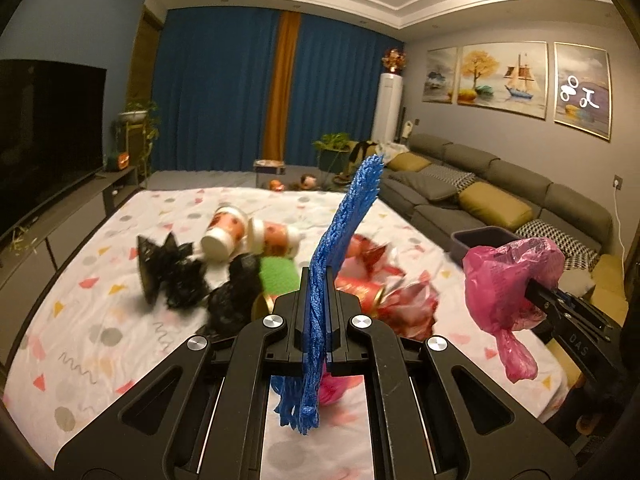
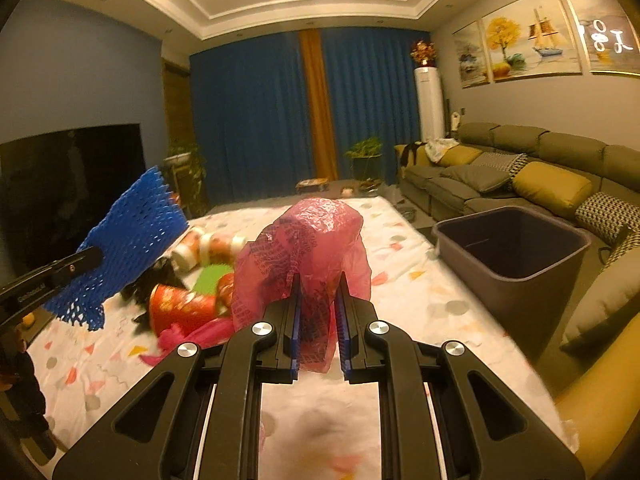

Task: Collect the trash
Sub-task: 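Carry the blue net and pink bag over the grey bin with both tools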

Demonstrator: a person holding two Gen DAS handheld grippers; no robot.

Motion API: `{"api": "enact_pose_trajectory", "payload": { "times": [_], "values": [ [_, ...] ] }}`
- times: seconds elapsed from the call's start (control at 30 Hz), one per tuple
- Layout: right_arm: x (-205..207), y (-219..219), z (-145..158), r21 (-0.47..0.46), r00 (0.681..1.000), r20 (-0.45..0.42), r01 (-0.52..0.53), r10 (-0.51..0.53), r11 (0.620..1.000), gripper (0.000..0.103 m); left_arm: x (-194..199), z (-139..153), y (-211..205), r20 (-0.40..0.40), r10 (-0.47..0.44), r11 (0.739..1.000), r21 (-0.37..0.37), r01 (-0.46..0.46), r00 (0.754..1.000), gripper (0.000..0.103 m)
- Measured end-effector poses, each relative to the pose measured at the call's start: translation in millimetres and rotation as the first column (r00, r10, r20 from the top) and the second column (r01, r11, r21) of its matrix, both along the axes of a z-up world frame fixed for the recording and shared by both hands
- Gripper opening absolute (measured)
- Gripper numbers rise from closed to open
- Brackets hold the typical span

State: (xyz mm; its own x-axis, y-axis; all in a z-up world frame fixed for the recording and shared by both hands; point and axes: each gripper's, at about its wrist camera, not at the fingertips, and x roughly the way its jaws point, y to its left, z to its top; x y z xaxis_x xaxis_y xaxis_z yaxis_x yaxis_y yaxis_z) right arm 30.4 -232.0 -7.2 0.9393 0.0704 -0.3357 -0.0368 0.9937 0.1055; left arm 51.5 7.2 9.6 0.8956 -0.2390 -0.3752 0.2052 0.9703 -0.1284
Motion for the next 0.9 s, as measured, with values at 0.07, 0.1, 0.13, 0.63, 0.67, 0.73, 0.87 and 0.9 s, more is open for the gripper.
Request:
{"api": "enact_pose_trajectory", "payload": {
  "times": [0.07, 0.1, 0.13, 0.63, 0.67, 0.73, 0.87, 0.9],
  "values": [
    [-1.1, -11.9, 3.4, 0.009, 1.0, 0.011, 0.025, -0.025, 1.0, 0.016, 2.3, 3.4, -10.7, 0.004, -0.018, 1.0, 0.002, 0.018, 1.0, 0.004],
    [-1.4, -17.7, 4.7, 0.011, 0.999, 0.015, 0.035, -0.036, 0.999, 0.016, 4.4, 4.7, -17.1, 0.006, -0.029, 1.0, 0.004, 0.029, 1.0, 0.004],
    [0.0, -21.4, 6.0, 0.012, 0.999, 0.018, 0.043, -0.043, 0.999, 0.016, 6.4, 5.3, -23.3, 0.007, -0.039, 0.999, 0.007, 0.039, 0.999, 0.004],
    [16.5, -87.1, 30.1, -0.025, 0.977, 0.079, 0.203, -0.2, 0.979, 0.016, 51.6, 22.9, -131.1, 0.025, -0.23, 0.973, 0.01, 0.23, 0.973, 0.004],
    [18.8, -94.4, 32.6, -0.028, 0.971, 0.088, 0.224, -0.221, 0.974, 0.016, 55.6, 24.2, -138.6, 0.029, -0.241, 0.97, 0.014, 0.241, 0.97, 0.004],
    [24.0, -107.9, 36.1, -0.035, 0.96, 0.102, 0.266, -0.262, 0.963, 0.016, 61.6, 29.4, -156.3, 0.035, -0.271, 0.963, 0.016, 0.27, 0.962, 0.004],
    [34.7, -141.1, 41.1, -0.039, 0.932, 0.118, 0.348, -0.341, 0.937, 0.016, 77.8, 37.5, -196.5, 0.047, -0.324, 0.946, 0.016, 0.324, 0.945, 0.004],
    [38.7, -150.8, 42.4, -0.038, 0.924, 0.121, 0.369, -0.362, 0.929, 0.016, 84.3, 38.4, -207.1, 0.046, -0.336, 0.942, 0.01, 0.336, 0.941, 0.004]
  ]
}}
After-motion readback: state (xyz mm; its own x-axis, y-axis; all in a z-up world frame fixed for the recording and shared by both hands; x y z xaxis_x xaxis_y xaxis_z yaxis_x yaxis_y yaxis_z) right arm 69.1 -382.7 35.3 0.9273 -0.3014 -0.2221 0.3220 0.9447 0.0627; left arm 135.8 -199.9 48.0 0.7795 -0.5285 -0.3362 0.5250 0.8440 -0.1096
